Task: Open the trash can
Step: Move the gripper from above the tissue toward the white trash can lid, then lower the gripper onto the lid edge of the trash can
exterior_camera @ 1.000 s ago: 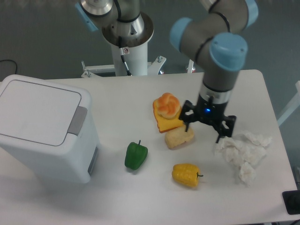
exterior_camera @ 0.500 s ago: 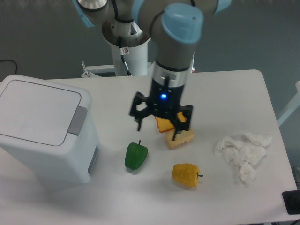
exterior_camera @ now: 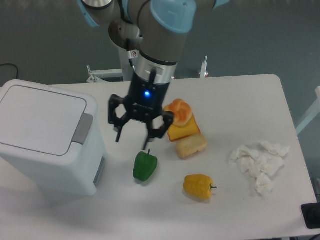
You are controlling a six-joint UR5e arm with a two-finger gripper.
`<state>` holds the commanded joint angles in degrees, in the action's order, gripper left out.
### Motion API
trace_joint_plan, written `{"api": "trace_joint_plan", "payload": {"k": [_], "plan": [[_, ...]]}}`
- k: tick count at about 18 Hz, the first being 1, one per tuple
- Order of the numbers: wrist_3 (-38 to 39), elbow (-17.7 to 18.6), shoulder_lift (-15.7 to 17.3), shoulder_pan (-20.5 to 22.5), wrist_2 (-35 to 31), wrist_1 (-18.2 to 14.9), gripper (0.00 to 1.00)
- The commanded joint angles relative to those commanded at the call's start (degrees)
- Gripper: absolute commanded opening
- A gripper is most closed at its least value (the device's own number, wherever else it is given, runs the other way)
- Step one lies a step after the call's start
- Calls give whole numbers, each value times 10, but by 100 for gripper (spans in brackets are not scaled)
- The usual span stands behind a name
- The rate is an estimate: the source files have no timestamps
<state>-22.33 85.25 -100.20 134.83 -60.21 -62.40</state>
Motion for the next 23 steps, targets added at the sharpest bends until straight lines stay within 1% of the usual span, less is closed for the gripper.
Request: {"api": "trace_joint_plan", "payload": {"k": [3,8,10,14,15,23], "plan": [[10,3,5,-11,15,0,0],[10,11,11,-12,44,-1,0],[10,17,17,-11,45,-3,0],[2,51,40,-11,45,-3,0],[2,58,42,-9,45,-3,0],[-3,60,42,-8,45,-3,0]]}}
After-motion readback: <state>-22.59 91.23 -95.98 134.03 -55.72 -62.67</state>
